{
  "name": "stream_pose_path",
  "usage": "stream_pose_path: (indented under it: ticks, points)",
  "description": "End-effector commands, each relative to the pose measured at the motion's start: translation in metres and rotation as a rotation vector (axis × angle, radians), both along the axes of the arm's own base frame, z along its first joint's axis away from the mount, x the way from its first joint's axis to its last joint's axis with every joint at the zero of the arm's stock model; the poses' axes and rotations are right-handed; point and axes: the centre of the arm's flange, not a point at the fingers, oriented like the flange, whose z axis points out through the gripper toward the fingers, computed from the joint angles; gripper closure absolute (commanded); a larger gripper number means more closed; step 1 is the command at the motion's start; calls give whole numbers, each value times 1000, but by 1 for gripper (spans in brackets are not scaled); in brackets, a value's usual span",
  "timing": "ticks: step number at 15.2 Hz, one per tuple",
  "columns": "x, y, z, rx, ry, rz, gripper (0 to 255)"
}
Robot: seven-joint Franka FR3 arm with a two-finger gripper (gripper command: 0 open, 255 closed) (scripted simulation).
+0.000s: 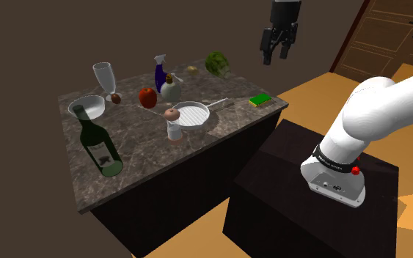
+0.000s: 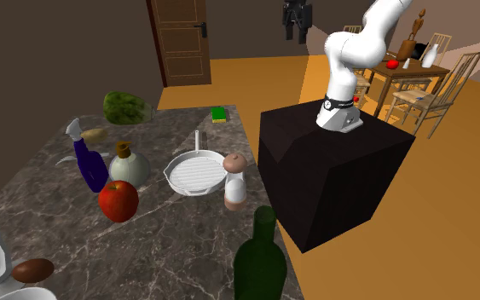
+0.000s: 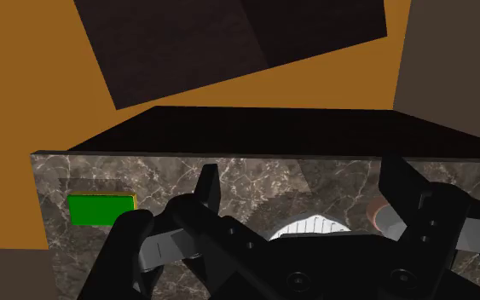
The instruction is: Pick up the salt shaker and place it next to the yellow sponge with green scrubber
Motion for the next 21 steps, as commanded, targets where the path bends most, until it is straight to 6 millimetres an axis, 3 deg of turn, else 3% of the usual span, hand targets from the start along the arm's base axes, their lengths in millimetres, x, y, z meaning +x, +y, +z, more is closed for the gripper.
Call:
stream_pose_path:
  ticks: [1,21]
  points:
    - [0,0,0,0,0,0,0]
    - [173,132,-134,-42,-92,-89,0]
